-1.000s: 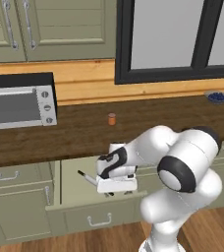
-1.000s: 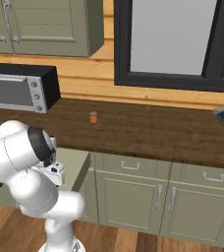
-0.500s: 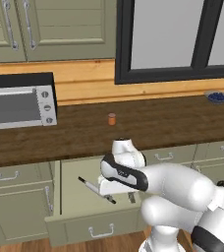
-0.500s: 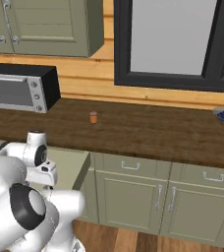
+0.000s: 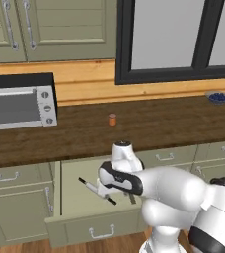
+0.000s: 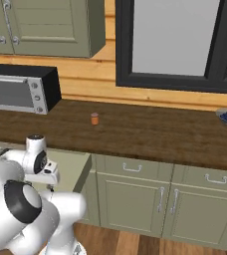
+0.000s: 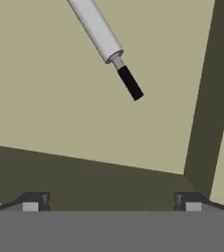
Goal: Pick the rolling pin from the drawer and place it on the counter.
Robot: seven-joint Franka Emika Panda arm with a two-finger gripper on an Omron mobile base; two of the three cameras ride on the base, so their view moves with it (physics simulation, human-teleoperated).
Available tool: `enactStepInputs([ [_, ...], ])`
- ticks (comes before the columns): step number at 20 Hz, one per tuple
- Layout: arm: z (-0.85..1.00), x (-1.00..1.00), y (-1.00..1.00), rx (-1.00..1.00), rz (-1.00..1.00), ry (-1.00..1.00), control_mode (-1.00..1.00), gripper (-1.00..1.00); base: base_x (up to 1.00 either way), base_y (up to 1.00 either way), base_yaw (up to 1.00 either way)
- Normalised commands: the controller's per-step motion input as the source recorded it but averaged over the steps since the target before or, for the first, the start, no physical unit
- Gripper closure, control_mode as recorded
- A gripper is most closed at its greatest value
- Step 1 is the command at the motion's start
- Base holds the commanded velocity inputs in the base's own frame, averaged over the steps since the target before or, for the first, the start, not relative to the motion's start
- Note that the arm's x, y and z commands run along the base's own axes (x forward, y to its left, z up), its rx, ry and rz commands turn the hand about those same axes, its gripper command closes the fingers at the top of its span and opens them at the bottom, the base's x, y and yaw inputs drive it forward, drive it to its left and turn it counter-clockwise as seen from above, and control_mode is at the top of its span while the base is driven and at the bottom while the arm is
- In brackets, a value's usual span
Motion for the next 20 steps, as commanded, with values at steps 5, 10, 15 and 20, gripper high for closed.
enactStepInputs([
  [5, -0.05, 0.74, 0.41, -0.05, 0.07, 0.01, -1.0, -1.0, 0.0, 0.0, 0.0],
  [10, -0.29, 0.56, 0.17, -0.05, 0.03, 0.0, -1.0, -1.0, 0.0, 0.0, 0.0],
  [15, -0.45, 0.33, 0.01, -0.05, 0.01, 0.0, -1.0, -1.0, 0.0, 0.0, 0.0],
  [20, -0.53, 0.37, 0.09, -0.05, 0.01, 0.0, -1.0, -1.0, 0.0, 0.0, 0.0],
])
